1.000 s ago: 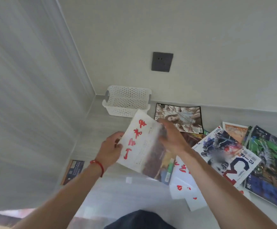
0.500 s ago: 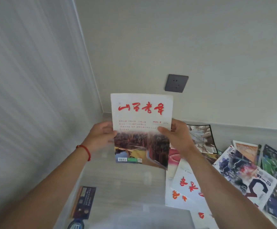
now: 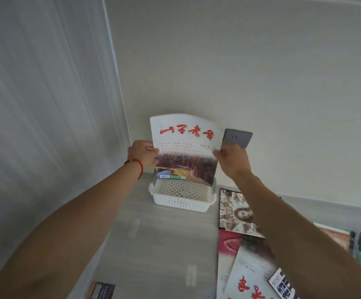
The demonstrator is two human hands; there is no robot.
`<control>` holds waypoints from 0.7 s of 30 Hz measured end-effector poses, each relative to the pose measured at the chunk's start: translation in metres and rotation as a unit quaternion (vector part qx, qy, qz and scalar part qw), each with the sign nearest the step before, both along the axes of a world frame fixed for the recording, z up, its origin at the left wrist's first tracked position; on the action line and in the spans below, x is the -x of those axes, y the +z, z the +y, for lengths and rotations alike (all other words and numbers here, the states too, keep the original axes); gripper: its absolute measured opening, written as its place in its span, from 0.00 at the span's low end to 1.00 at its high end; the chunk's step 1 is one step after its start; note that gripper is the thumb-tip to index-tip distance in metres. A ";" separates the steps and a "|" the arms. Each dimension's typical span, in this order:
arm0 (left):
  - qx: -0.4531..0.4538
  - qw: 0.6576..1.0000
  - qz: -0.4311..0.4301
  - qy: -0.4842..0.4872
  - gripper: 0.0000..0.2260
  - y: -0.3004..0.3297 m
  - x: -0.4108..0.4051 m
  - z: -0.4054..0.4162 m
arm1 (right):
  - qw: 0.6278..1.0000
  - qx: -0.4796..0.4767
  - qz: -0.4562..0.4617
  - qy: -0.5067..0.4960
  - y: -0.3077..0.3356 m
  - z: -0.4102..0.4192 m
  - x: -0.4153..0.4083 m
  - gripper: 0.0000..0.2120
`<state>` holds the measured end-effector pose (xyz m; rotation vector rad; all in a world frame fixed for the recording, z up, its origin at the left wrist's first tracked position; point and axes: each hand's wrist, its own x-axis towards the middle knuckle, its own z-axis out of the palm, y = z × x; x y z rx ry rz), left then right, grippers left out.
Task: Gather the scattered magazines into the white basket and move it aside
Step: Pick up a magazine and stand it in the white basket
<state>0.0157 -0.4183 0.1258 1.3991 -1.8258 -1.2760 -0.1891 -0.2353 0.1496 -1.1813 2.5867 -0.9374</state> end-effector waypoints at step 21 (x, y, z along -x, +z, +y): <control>-0.151 0.988 0.028 -0.010 0.04 -0.059 0.058 -0.026 | 0.978 -0.055 -0.199 -0.042 -0.086 -0.048 0.050 0.13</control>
